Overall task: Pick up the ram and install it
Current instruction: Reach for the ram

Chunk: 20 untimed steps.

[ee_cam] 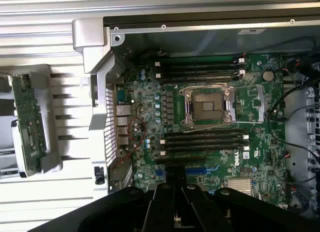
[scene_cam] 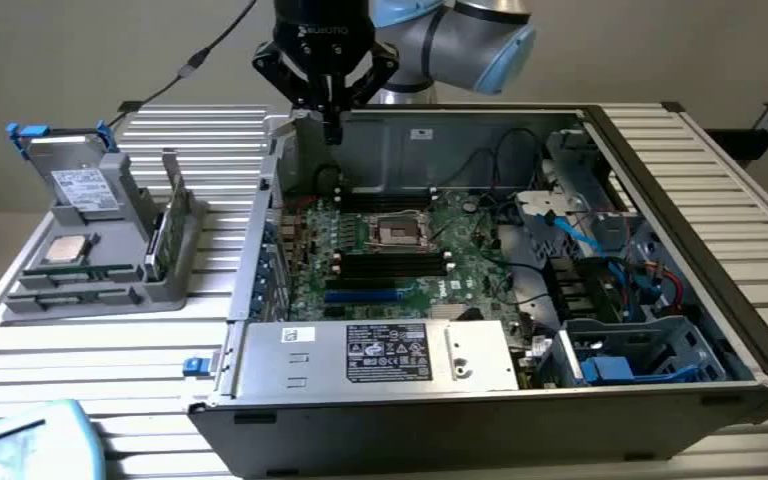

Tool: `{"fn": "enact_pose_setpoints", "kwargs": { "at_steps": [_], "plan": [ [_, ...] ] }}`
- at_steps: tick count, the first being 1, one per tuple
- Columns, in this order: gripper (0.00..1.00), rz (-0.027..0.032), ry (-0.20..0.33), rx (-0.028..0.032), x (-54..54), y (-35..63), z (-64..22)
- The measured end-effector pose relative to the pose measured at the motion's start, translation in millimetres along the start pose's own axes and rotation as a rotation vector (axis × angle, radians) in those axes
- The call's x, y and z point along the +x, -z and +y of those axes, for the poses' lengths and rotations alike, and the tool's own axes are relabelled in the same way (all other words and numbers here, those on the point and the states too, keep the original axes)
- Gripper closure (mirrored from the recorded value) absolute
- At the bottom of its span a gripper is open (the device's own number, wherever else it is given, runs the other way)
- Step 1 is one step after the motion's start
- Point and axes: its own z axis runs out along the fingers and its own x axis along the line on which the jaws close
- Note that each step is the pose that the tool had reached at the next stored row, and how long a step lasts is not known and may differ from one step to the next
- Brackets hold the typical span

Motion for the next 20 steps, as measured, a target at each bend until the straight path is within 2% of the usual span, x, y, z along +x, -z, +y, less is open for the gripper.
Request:
{"fn": "enact_pose_setpoints", "kwargs": {
  "at_steps": [12, 14, 20],
  "plan": [
    [0.9, 0.0, 0.0, 0.0, 0.0, 0.0, 0.0],
    [0.9, 0.0002, 0.0, 0.0003, 5.5, 0.2, -0.4],
    [0.9, 0.0, 0.0, -0.0001, 32.6, 0.6, -2.3]
  ]
}}
